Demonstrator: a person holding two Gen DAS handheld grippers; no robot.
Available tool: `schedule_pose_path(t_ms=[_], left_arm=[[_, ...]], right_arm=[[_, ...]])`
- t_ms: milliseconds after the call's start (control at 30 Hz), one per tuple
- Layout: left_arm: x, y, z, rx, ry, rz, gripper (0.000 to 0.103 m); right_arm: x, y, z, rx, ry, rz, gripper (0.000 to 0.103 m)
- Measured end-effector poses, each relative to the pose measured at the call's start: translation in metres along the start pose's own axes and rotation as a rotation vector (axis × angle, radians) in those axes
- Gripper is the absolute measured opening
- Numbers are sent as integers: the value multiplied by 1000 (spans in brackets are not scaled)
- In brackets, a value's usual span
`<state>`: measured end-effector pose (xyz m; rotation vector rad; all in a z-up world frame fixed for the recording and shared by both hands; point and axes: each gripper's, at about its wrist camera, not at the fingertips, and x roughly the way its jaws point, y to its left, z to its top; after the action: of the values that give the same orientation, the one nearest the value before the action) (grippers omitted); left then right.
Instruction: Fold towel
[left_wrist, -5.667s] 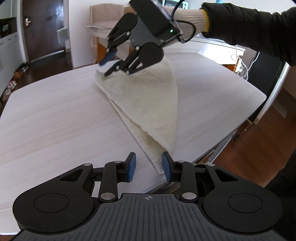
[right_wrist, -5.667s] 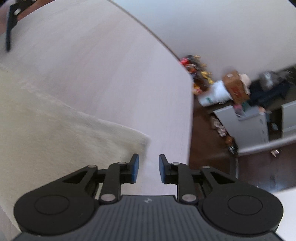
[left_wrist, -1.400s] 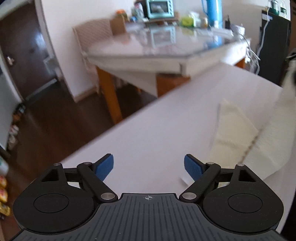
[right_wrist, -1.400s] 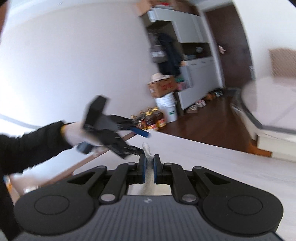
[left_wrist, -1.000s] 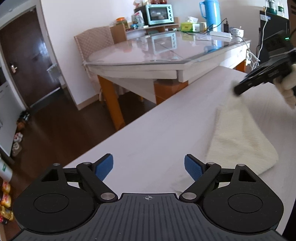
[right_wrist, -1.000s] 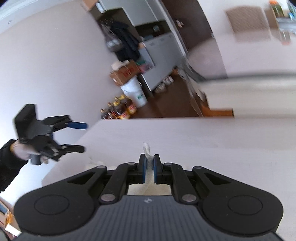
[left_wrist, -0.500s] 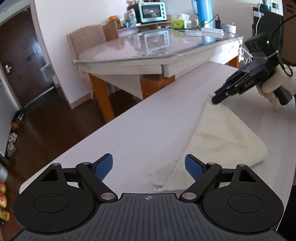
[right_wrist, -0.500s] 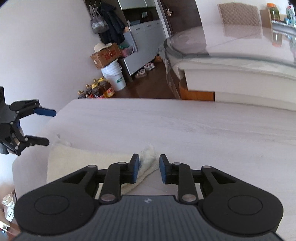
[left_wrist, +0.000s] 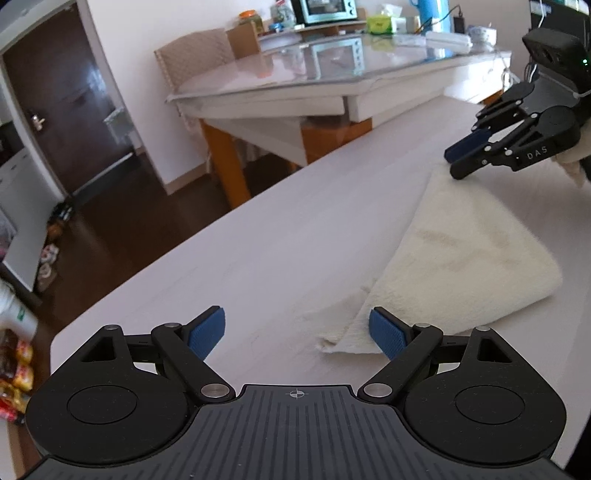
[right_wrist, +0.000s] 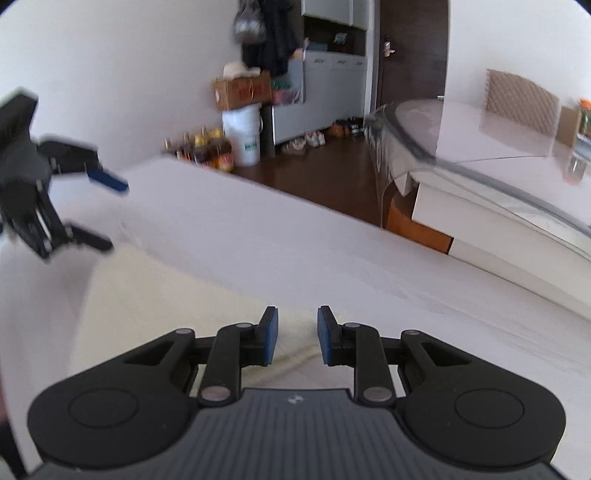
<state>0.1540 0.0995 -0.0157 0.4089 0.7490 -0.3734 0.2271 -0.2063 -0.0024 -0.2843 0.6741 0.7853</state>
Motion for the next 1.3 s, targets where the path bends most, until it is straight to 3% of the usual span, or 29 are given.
schedule_pose_path(t_ms=[533, 867, 1300], left_arm=[[33, 21, 15, -14, -20, 49, 94], [26, 22, 15, -49, -35, 50, 93], [1, -13, 3, -141, -67, -40, 93]], right_arm=[[-21, 13, -17, 32, 13, -49, 29], [-32, 11, -10, 72, -28, -51, 28], [-23, 41, -10, 23, -11, 27, 28]])
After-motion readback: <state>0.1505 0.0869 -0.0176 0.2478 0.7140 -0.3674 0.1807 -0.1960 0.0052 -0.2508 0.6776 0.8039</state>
